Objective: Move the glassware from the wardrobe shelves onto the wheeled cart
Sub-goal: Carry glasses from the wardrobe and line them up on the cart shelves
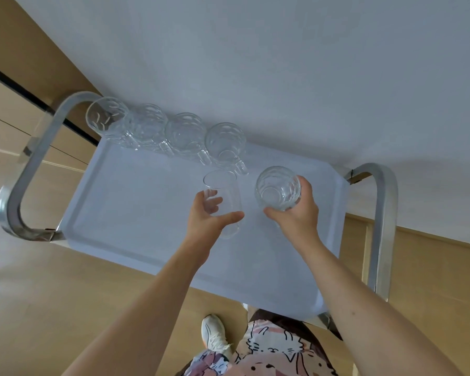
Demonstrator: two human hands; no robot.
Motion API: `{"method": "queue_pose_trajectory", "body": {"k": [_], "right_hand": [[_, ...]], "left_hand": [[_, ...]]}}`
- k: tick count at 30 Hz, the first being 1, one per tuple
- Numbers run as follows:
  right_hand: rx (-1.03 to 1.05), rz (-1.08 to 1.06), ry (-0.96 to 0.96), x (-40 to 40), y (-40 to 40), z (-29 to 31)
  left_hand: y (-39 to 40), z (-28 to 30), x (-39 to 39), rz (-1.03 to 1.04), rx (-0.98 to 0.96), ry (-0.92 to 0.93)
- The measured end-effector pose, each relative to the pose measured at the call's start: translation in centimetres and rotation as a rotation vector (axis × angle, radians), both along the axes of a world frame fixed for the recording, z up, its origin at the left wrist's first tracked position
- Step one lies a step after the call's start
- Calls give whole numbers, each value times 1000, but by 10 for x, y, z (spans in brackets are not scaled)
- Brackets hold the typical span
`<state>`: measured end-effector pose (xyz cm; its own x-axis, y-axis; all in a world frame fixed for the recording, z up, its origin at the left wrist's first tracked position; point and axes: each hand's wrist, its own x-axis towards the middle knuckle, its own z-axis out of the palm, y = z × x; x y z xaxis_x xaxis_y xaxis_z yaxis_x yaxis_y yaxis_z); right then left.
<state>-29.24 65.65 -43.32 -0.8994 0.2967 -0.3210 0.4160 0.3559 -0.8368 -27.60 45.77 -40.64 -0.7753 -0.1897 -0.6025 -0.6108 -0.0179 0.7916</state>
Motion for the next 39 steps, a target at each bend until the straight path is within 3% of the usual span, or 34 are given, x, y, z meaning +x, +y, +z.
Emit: {"method": "queue_pose_trajectory", "body": {"k": [24, 33, 39], "right_hand": [[-41, 165, 58, -90, -3, -3], [-39, 128, -31, -84, -8, 2], [82, -3, -25, -62, -18, 20]], "left_hand": [[-9, -2, -18, 19, -21, 39], [-25, -4, -18, -16, 2, 45], [-52, 4, -24, -82, 59, 75]]}}
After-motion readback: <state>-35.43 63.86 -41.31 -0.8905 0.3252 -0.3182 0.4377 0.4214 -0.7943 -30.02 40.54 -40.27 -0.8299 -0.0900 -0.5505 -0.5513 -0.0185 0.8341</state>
